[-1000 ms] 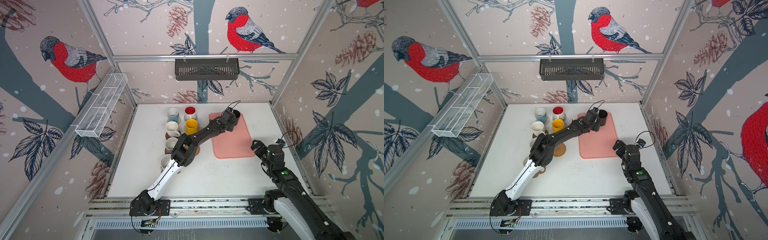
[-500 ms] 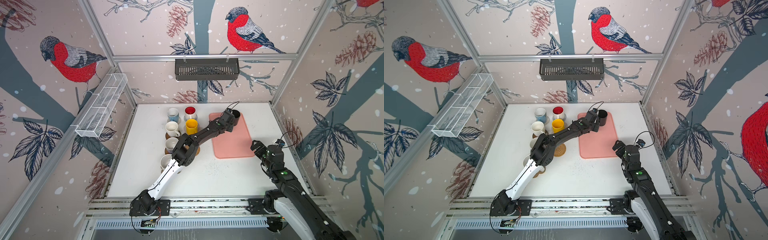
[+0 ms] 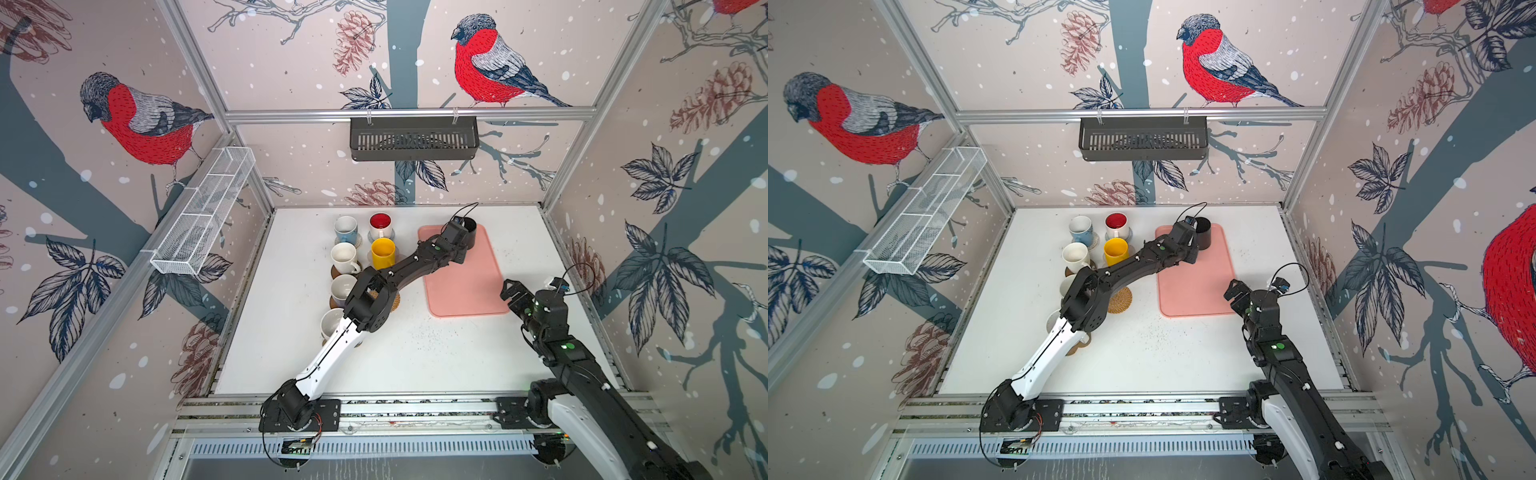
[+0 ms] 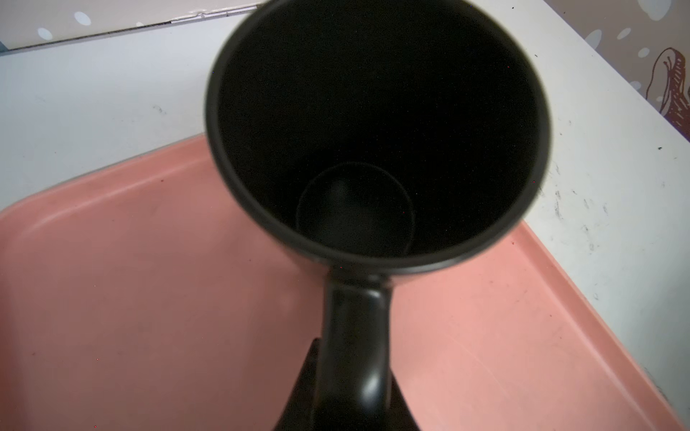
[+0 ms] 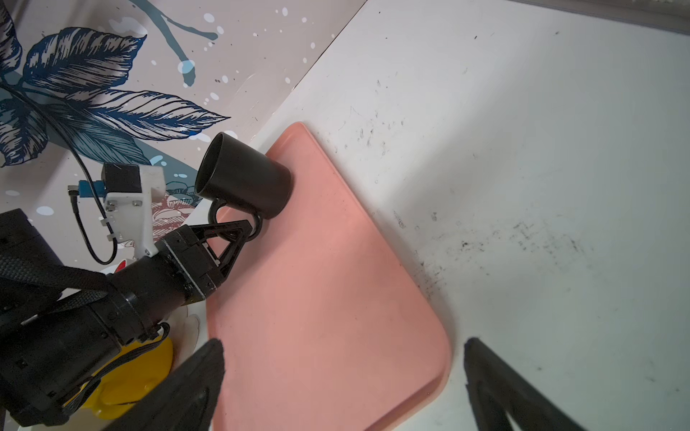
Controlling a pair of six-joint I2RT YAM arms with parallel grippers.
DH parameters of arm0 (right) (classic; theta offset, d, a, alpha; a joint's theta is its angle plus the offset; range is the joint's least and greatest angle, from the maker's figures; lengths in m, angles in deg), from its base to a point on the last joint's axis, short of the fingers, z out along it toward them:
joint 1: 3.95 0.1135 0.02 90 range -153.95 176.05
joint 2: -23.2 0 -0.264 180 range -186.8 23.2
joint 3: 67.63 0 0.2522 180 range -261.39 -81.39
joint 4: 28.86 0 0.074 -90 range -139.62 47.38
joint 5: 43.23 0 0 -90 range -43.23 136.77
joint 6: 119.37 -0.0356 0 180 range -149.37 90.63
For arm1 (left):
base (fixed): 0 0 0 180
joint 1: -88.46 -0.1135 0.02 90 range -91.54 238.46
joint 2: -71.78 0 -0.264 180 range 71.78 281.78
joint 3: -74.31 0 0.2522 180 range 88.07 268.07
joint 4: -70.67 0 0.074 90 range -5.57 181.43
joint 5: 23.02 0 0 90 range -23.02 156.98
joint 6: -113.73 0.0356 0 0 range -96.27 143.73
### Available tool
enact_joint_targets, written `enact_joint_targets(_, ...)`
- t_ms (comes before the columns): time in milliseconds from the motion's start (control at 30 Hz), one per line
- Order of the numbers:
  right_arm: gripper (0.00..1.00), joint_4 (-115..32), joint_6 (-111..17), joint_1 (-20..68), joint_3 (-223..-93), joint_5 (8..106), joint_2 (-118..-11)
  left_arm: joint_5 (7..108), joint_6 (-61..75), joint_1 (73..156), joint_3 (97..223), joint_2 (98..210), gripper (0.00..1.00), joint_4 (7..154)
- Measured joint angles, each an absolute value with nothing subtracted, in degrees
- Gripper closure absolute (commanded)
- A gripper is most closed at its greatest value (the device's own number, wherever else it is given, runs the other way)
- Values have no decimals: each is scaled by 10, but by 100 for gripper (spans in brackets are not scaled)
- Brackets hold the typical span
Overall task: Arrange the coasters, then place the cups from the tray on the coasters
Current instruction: 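Close the left gripper on the black mug's rim and lift it, then carry the black mug toward the rattan coaster with the left gripper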
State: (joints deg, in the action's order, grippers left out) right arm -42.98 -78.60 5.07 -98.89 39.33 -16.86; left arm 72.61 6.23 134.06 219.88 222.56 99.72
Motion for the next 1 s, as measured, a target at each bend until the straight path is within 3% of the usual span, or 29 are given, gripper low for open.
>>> enact_joint_targets(300,1,-425,-772,47,-986,409,-169,726,74,1341,2191,2208,100,1022)
enact_joint_targets(633,1,-410,-725,35,-988,469,-161,743,93,1348,2081,2124,100,1029)
enact_joint_targets(1000,0,-410,-684,35,-1017,474,-121,758,100,1375,1861,1905,100,1005)
